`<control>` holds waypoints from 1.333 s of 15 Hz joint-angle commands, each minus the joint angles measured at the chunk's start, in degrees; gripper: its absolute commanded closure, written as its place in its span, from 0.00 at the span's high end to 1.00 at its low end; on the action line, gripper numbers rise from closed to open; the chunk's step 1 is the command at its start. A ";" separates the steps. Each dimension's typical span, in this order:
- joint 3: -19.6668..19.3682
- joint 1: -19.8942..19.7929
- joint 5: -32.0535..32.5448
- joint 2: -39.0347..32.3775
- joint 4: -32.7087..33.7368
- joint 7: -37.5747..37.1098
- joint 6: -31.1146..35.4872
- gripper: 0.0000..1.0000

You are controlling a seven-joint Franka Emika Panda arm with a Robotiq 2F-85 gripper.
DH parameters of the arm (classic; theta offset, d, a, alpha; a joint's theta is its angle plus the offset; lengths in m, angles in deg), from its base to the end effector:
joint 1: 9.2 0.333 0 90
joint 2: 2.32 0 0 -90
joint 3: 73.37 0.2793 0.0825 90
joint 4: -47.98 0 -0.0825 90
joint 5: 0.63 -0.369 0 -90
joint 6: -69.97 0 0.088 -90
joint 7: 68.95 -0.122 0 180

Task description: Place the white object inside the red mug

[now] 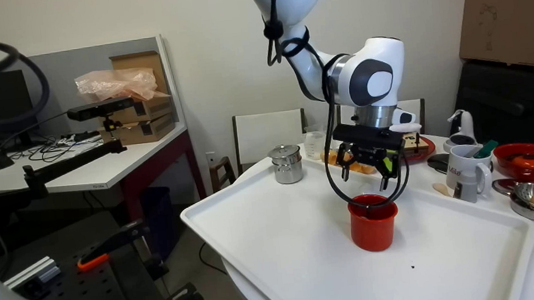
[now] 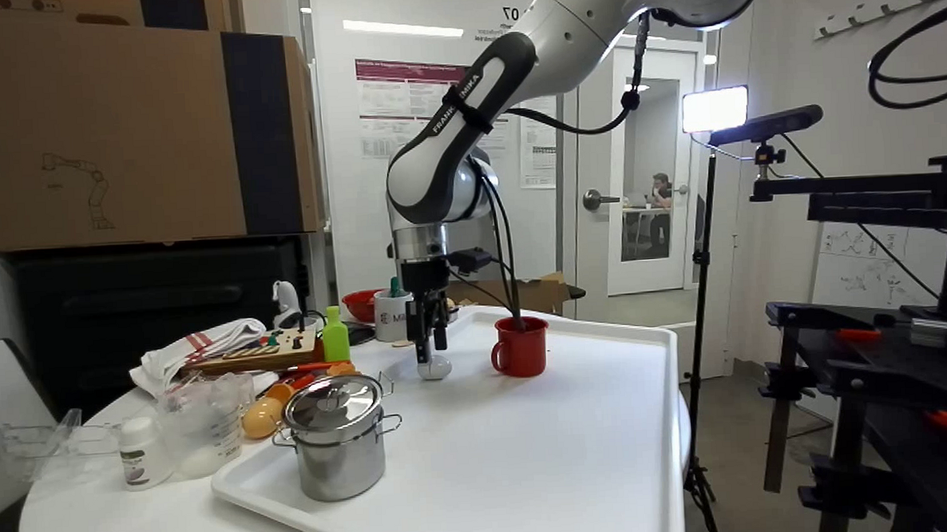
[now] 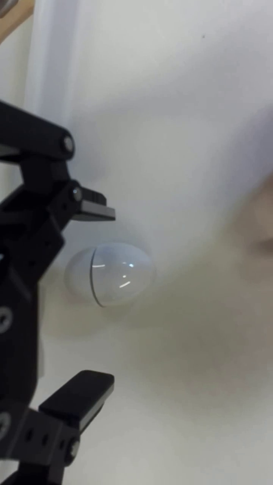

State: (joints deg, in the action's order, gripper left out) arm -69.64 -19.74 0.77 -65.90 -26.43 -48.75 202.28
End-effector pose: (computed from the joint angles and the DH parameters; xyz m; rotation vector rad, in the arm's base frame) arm 0.6654 -0.0871 0.0354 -3.0564 -0.3342 0.1297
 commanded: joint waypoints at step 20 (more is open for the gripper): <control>-3.87 3.63 2.76 -8.56 13.52 -1.34 -7.70 0.28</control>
State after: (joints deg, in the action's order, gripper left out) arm -72.59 -16.89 2.37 -72.55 -16.40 -48.90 196.43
